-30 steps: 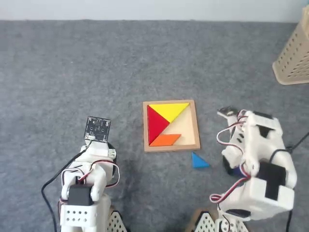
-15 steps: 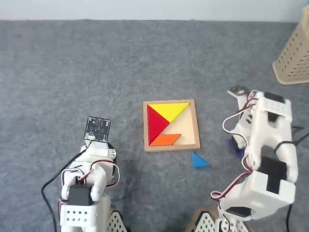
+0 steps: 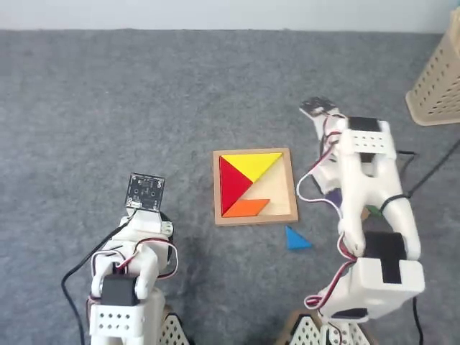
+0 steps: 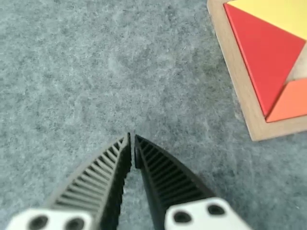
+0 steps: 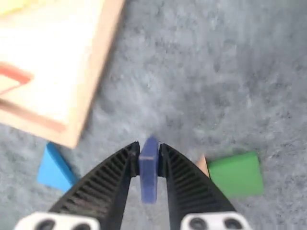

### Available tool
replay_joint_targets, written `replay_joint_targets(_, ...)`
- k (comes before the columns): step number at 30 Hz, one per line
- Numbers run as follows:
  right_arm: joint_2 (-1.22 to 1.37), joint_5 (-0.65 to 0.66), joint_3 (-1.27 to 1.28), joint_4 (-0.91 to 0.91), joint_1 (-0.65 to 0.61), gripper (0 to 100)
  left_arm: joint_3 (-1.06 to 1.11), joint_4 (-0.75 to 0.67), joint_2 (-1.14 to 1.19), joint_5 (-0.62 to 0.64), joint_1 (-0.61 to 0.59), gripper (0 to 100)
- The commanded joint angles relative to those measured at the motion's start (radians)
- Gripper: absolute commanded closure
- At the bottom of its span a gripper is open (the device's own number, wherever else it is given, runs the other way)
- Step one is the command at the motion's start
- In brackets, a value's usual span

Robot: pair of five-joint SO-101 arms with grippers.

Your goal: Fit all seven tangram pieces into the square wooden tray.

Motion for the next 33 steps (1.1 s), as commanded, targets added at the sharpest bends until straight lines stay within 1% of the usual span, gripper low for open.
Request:
replay_joint_targets(1, -0.005, -0.032, -0.049, -0.035, -0.021, 93.1, -0.005, 0.005, -0.003, 0.009, -0.005, 99)
replay_joint_targets(7, -0.005, -0.025, -0.049, -0.027, -0.024, 92.9, -0.005, 0.005, -0.003, 0.009, -0.005, 99)
replay_joint_targets(12, -0.005, -0.023, -0.049, 0.010, -0.024, 84.3, -0.005, 0.005, -0.003, 0.009, -0.005, 99)
replay_joint_targets(13, -0.005, -0.023, -0.049, 0.021, -0.024, 83.9, -0.005, 0.005, -0.003, 0.009, -0.005, 99)
replay_joint_targets(15, -0.005, -0.023, -0.048, 0.031, -0.024, 88.1, -0.005, 0.005, -0.003, 0.009, -0.005, 99)
replay_joint_targets(18, -0.005, -0.023, -0.031, 0.027, -0.018, 98.5, -0.005, 0.005, -0.003, 0.009, -0.005, 99)
replay_joint_targets(19, -0.005, -0.023, -0.017, 0.024, -0.018, 99.7, -0.005, 0.005, -0.003, 0.009, -0.005, 99)
replay_joint_targets(21, -0.007, -0.023, 0.014, 0.007, -0.022, 97.2, -0.005, 0.005, -0.003, 0.009, -0.005, 99)
replay_joint_targets(24, -0.013, -0.025, 0.038, -0.021, -0.016, 97.9, -0.005, 0.005, -0.003, 0.009, -0.005, 99)
replay_joint_targets(29, -0.018, -0.029, 0.021, -0.010, 0.004, 97.7, -0.005, 0.005, -0.003, 0.009, -0.005, 99)
replay_joint_targets(33, -0.018, -0.025, -0.078, 0.056, 0.125, 96.9, -0.005, 0.005, -0.003, 0.009, -0.005, 99)
